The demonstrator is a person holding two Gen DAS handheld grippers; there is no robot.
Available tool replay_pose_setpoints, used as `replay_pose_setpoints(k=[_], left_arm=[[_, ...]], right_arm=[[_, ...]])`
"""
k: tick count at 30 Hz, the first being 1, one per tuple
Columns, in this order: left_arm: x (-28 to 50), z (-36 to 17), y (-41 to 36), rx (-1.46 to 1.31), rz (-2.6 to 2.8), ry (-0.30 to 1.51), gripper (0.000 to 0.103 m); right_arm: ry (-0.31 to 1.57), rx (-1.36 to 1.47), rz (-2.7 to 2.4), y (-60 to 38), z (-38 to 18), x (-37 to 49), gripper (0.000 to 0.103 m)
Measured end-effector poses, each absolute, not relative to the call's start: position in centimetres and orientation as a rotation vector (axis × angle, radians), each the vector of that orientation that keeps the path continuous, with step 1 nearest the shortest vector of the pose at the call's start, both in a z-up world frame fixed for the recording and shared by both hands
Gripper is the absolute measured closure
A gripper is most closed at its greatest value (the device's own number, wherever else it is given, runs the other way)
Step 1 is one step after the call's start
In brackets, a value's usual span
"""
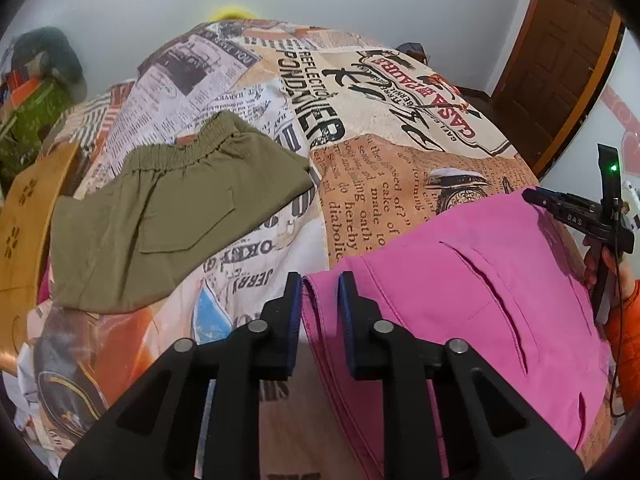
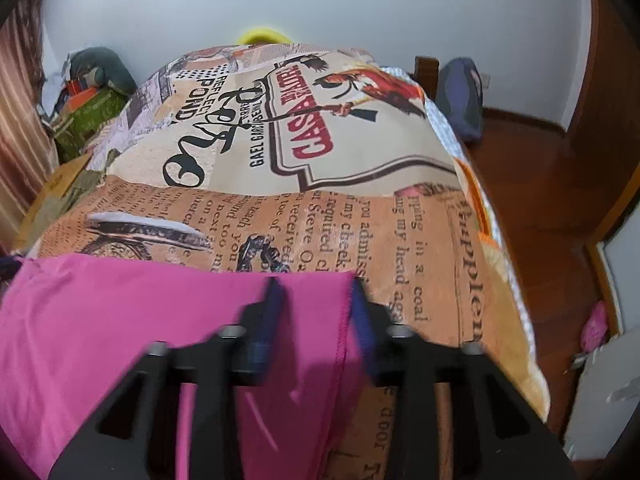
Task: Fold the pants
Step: 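Fold the grasped edge over the trousers and open both grippers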
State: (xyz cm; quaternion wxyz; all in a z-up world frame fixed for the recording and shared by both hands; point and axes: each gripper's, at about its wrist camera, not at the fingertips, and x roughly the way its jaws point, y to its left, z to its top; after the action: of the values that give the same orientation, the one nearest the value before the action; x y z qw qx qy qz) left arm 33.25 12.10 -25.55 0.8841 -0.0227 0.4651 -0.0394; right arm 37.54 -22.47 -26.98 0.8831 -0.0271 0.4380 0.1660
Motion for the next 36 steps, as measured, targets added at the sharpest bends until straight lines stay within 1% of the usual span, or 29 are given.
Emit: replay_pose_setpoints(k=[5,9,12,14,15,19,20,22,24,25,26,28,31,36], left_arm=[[32.8,-24.8,11.6,0.027,-0.019,0.914,0.09],[32.9,-26.2,12.0,0.039,0.005,0.947,0.09],[32.7,-26.8,12.9,-0.009,-0.018,0.965,0.091],[32.7,-26.2,13.6,-0.056,-0.033,0.98,0.091],[32.7,-25.9,13.6,-0.064,-0.036,0.982,0.091],[32.5,-23.3,13.4,-0.06,-0.041,0.948,0.09],[32.6,-22.8,13.2,-0.058,-0.044,0.94,0.089],[32.9,-21.7,12.4,-0.048,-0.043,0.927,0.081],[33.2,-21.1,11.5,-0.041,-0.048,0.916,0.06],[33.4,-20.8,10.8,-0.042,-0.061,0.907,0.057],[33.6,-20.8,10.2,-0.042,-0.071,0.905,0.056],[34.2,-21.1,8.7,-0.034,-0.099,0.913,0.056],[34.8,-22.5,6.9,-0.013,-0.126,0.941,0.056],[35.6,-25.6,6.0,0.012,-0.141,1.02,0.056]], right_arm=[[0.924,-0.073,0.354,-22.5,-27.5,37.8,0.097],[0.934,-0.085,0.351,-22.5,-27.7,38.1,0.099],[0.95,-0.092,0.351,-22.3,-27.9,38.4,0.1],[0.957,-0.099,0.349,-22.3,-27.6,38.4,0.099],[0.968,-0.093,0.347,-22.3,-27.3,38.5,0.097],[0.97,-0.045,0.352,-22.1,-25.6,38.0,0.095],[0.956,-0.028,0.37,-21.9,-24.7,37.6,0.09],[0.939,-0.017,0.426,-21.0,-23.6,36.8,0.083],[0.913,-0.034,0.488,-19.5,-22.4,35.8,0.08],[0.905,-0.044,0.512,-18.7,-22.1,35.4,0.076],[0.899,-0.049,0.541,-17.9,-21.8,35.1,0.071],[0.897,-0.049,0.59,-16.5,-21.8,34.5,0.068],[0.925,-0.059,0.628,-14.7,-22.9,34.4,0.068],[1.041,-0.075,0.62,-13.7,-26.4,35.3,0.068]])
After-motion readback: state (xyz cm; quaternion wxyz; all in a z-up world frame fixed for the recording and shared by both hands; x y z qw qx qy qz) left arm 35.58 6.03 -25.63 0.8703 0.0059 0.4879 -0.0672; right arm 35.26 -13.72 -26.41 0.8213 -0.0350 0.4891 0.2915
